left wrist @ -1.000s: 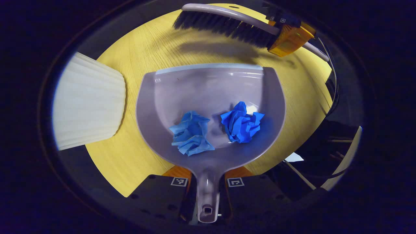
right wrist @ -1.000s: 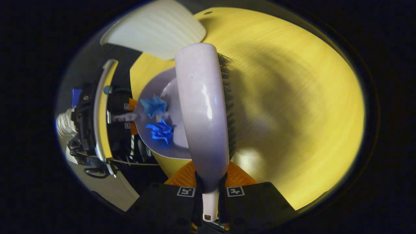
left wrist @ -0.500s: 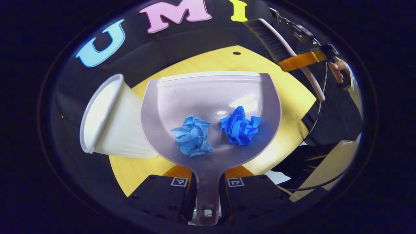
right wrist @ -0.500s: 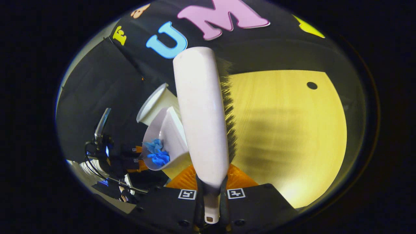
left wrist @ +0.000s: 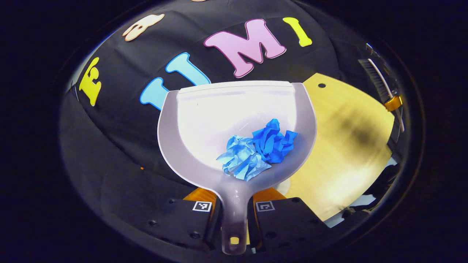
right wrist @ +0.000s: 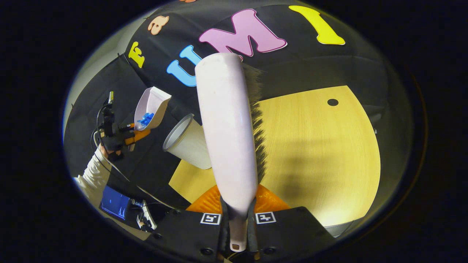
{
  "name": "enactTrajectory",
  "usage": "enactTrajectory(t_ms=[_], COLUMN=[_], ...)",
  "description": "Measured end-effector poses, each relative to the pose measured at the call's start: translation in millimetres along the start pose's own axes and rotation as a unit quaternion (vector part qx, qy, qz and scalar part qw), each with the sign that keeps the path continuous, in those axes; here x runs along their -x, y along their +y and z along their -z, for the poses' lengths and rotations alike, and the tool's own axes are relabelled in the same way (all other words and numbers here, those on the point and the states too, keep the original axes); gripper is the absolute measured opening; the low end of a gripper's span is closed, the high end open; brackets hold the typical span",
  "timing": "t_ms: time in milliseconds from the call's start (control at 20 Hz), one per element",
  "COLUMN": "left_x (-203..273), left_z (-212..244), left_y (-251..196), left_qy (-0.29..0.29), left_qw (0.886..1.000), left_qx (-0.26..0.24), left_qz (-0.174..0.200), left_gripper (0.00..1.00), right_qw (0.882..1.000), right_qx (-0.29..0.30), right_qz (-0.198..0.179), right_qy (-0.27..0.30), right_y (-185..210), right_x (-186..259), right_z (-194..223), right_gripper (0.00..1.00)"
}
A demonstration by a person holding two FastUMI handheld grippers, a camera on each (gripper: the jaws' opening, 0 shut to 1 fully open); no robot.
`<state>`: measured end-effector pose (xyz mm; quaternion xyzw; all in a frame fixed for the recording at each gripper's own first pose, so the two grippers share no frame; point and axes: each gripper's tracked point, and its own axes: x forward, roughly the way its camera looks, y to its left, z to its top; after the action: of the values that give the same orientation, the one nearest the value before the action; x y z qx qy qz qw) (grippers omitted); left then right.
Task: Pick up the small broom and dustpan from the desktop, sweep the trash into the dustpan with the broom, and then empty the trash into the garbage bin.
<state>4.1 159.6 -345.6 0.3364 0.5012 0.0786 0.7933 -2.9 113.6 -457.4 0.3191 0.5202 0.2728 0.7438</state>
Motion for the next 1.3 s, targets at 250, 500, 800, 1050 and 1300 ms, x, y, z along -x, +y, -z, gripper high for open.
enactTrajectory(t_ms=[250,500,800,1050,1300], left_x=[-23.6,-24.9,-27.6,-29.7,-35.0], left_z=[10.7,36.2,49.1,46.9,37.8], left_y=[-4.5,10.0,41.2,53.2,22.9], left_qy=[0.073,0.142,0.148,0.112,0.035], left_qw=[0.992,0.962,0.881,0.852,0.926], left_qx=[-0.068,-0.189,-0.371,-0.414,-0.286], left_qz=[-0.072,-0.137,-0.254,-0.300,-0.243], left_gripper=[0.27,0.28,0.26,0.27,0.27], right_qw=[1.000,1.000,0.999,0.998,0.999], right_qx=[-0.003,0.004,0.004,0.009,0.001], right_qz=[0.001,0.002,0.007,0.003,0.010], right_qy=[0.015,0.030,0.048,0.056,0.045], right_y=[4.7,-0.1,2.4,2.5,3.3], right_x=[-2.9,-5.0,-11.8,-13.4,-10.6], right_z=[-5.6,-8.2,-6.5,-3.9,-1.7], right_gripper=[0.20,0.19,0.19,0.19,0.19])
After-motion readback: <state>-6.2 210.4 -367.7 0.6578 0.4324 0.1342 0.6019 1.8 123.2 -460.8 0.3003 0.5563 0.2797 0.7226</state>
